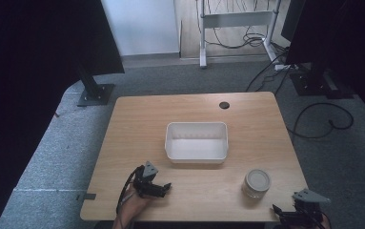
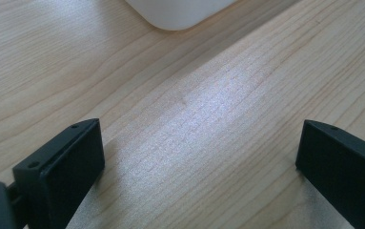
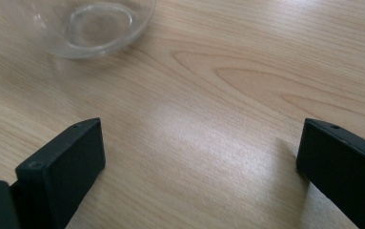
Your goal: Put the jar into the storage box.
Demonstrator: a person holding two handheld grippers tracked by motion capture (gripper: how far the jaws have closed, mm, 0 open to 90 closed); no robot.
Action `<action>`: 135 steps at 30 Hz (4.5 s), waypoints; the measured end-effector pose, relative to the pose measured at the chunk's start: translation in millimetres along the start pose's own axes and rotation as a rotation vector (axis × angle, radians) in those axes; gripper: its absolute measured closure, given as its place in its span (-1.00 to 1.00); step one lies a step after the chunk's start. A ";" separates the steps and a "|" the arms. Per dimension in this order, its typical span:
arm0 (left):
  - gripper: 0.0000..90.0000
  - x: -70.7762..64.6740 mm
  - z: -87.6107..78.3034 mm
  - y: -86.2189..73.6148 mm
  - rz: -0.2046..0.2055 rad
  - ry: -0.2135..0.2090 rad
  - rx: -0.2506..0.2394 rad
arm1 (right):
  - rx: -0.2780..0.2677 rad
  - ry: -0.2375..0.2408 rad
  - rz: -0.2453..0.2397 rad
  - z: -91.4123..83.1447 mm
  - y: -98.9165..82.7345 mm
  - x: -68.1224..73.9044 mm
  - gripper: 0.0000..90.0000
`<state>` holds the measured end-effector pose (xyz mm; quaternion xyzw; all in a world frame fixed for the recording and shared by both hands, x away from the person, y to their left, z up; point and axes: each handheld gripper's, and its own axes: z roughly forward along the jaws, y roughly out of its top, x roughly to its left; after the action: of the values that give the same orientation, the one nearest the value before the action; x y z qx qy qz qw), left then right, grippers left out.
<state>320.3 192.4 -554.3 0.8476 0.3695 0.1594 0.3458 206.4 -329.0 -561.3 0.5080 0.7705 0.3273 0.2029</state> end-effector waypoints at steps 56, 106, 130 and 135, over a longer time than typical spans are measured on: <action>-0.97 0.1 0.2 0.1 0.005 -0.003 0.002 | -0.050 0.062 -0.057 -10.5 22.5 22.9 -0.93; -0.97 0.2 0.2 0.1 0.006 -0.002 0.002 | -0.091 0.115 -0.089 26.5 64.4 47.2 -0.92; -0.97 0.1 0.2 0.1 0.005 -0.002 0.002 | -0.111 0.064 -0.056 26.7 73.8 56.6 -0.79; -0.97 0.1 0.2 0.1 0.005 -0.003 0.002 | -0.116 0.053 -0.066 26.1 77.7 60.3 -0.79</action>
<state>320.5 192.4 -554.4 0.8491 0.3670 0.1588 0.3452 249.5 -245.1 -523.2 0.4607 0.7718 0.3778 0.2222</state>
